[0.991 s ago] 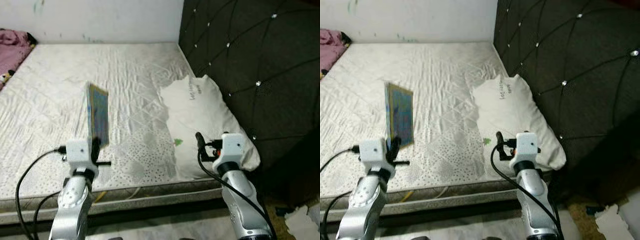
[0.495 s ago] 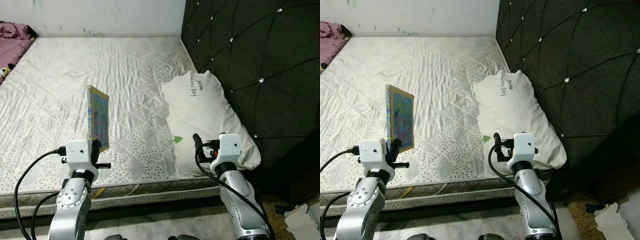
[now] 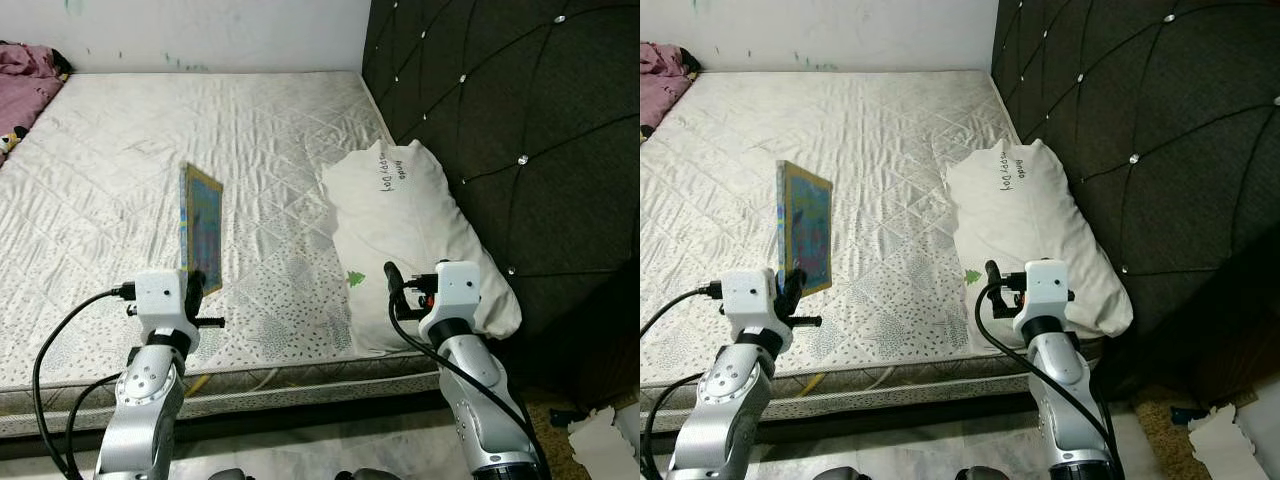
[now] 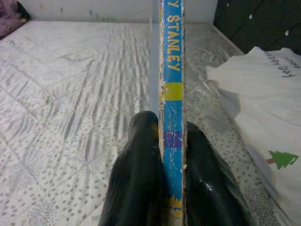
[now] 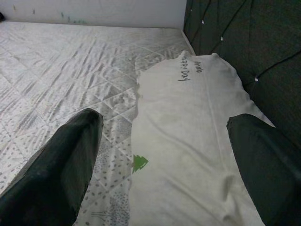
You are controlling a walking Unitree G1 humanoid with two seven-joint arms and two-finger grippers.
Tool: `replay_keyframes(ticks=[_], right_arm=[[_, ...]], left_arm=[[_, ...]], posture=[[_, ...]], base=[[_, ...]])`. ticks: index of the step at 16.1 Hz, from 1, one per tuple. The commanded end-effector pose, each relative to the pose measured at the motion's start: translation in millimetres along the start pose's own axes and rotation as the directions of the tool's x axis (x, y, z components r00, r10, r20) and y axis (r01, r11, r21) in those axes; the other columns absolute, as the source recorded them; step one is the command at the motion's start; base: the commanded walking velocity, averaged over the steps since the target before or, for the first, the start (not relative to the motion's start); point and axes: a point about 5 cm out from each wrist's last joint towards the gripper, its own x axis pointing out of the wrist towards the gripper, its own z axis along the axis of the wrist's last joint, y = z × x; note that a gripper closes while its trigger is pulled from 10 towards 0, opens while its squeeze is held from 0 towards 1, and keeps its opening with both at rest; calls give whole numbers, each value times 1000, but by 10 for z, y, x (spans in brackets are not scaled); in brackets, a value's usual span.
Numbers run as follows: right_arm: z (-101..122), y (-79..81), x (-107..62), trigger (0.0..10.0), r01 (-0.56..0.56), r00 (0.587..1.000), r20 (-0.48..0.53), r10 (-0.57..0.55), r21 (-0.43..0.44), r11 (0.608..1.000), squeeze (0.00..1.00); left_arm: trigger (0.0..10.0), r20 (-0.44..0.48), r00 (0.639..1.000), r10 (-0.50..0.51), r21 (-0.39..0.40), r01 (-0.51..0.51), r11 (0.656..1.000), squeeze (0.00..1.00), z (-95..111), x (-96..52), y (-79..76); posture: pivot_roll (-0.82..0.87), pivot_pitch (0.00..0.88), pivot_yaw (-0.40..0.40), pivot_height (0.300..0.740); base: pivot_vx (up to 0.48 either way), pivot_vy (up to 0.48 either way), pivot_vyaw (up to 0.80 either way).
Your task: Clean up the room
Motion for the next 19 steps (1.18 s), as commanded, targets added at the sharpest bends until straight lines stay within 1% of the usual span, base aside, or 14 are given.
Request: replay_keyframes(ticks=[1,3,10,14,19], right_arm=[[-1,1,13,10000,-7,1000,-9,7,-1,1000,0],[2,3,15,10000,-12,1000,-7,12,0,1000,0],[-6,2,20,10000,-24,1000,-9,24,2,1000,0],[-13,-2,19,10000,-28,1000,-12,28,4,1000,0],[-29,-6,30,10000,-30,999,-24,30,10,1000,0]], left_arm=[[10000,18,1000,-2,3,2,1000,0,41,14,-6],[10000,18,1000,-2,2,2,1000,0,40,16,-8],[10000,21,1000,-10,6,10,1000,0,36,32,-31],[10000,23,1000,-13,6,13,1000,0,35,41,-44],[10000,29,999,-14,1,14,1000,0,36,52,-50]], posture=[[9,76,-18,740],[9,75,-19,740],[6,63,-20,655],[5,59,-23,615],[5,56,-25,615]], base=[[0,0,0],[0,0,0],[0,0,0],[0,0,0],[0,0,0]])
